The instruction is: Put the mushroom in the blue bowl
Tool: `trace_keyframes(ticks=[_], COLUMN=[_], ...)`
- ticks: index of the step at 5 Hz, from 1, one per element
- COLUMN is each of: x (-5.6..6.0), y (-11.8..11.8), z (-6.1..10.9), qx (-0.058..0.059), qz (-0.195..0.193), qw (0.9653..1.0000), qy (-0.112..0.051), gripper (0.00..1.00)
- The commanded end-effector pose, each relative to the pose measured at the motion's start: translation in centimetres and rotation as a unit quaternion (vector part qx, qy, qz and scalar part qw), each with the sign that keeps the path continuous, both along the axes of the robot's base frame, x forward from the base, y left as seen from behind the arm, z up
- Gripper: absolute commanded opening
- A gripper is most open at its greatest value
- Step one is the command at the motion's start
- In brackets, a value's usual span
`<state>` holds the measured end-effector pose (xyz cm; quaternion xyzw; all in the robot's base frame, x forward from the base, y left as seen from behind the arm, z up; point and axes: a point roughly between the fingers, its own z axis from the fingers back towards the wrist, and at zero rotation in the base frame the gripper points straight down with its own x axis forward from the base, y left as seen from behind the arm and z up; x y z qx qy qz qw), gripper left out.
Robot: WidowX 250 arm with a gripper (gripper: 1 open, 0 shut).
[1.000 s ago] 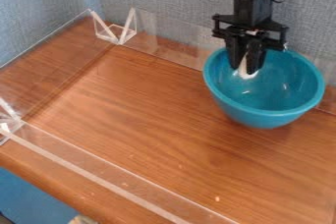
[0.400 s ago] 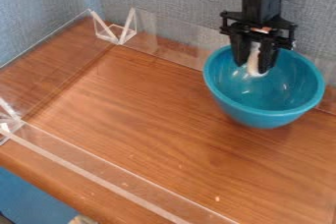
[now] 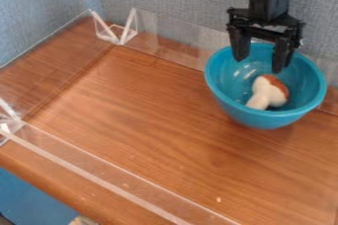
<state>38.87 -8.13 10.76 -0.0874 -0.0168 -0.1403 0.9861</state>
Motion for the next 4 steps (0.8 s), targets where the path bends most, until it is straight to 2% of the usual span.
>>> trace_keyframes(ticks=[1,4], x=[0.71,0.71], y=[-0.95,-1.65], z=[2.71,3.48], qx=[-0.003,0.004], qz=[-0.010,-0.010], qw=[0.9990,0.9987], qy=[-0.043,-0.049], gripper=[1.00,1.00])
